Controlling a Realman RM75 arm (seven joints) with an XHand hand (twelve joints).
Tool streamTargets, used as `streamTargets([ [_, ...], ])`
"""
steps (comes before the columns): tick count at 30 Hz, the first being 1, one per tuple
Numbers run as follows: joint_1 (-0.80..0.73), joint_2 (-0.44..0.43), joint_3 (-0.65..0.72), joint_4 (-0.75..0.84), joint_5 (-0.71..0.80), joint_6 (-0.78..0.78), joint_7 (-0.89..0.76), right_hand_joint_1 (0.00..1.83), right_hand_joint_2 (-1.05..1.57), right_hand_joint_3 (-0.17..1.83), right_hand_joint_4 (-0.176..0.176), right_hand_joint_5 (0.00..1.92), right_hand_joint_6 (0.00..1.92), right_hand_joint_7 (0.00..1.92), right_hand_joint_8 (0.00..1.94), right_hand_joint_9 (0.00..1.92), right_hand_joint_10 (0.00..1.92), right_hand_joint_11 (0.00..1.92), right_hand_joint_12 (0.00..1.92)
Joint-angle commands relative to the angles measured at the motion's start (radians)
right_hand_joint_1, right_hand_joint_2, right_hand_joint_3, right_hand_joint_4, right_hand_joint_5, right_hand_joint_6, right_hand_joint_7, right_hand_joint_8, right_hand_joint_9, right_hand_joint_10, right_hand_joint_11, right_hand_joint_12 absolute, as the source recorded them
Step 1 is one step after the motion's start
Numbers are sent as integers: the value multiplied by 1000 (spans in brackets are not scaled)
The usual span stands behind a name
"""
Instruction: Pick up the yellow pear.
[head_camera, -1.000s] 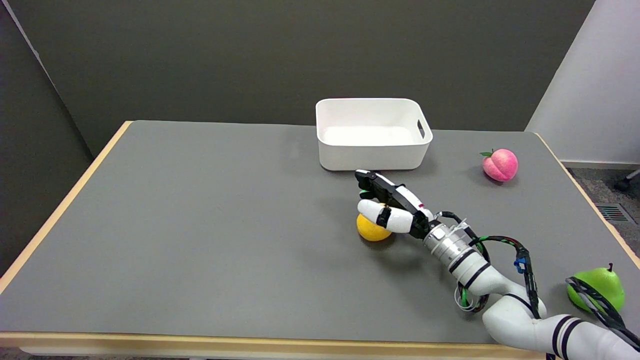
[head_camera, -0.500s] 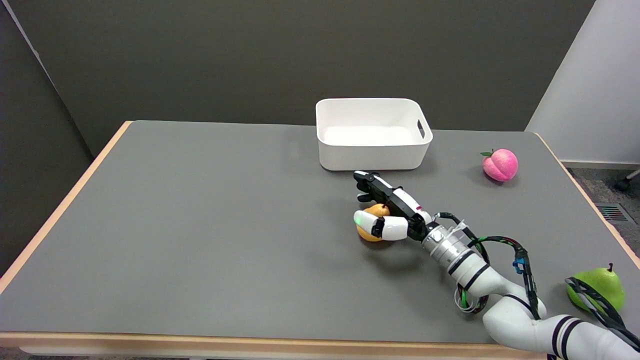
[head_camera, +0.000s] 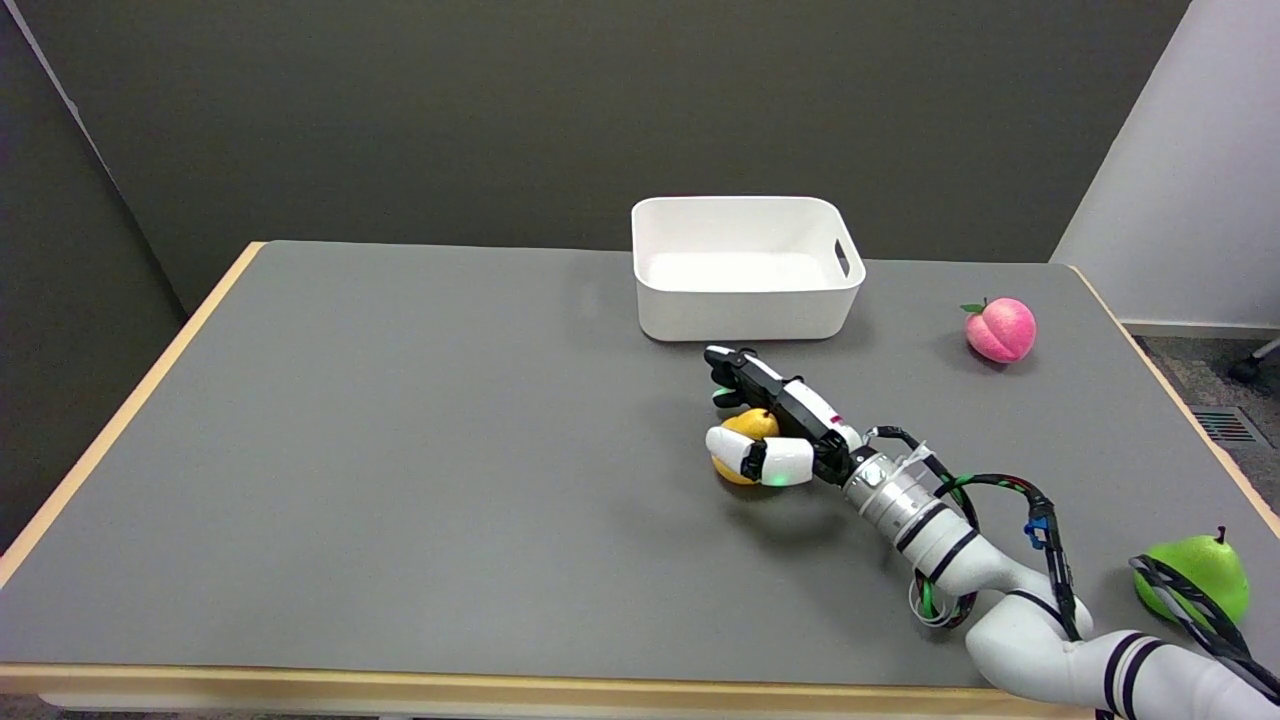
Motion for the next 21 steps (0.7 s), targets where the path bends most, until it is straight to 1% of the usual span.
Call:
streamTargets([
  [1, 1, -3, -6, -2, -4, -7, 0, 823, 583, 992, -69, 47, 348, 46, 197, -1, 465, -1, 997],
  [5, 1, -3, -7, -4, -4, -7, 0, 841, 583, 995, -68, 49, 364, 45, 199, -1, 466, 0, 986],
  [7, 1, -3, -9, -4, -4, -8, 0, 970, 582, 1006, -65, 33, 397, 39, 193, 0, 450, 8, 909],
  [11, 1, -3, -12, -4, -4, -8, 0, 964, 587, 1008, -72, 35, 406, 37, 206, -1, 461, 15, 917],
  [13, 1, -3, -12, -4, -4, -7, 0, 810, 601, 1006, -97, 61, 377, 60, 242, 0, 506, 1, 1026],
  [14, 1, -3, -12, -4, -4, -7, 0, 782, 606, 1007, -106, 66, 376, 66, 264, 0, 519, -1, 1048],
  [17, 1, -3, -13, -4, -4, -7, 0, 766, 618, 1013, -132, 84, 394, 98, 326, 8, 584, -1, 1081],
  [21, 1, -3, -16, -4, -4, -7, 0, 816, 631, 970, -159, 125, 364, 155, 301, 37, 598, -1, 1126],
])
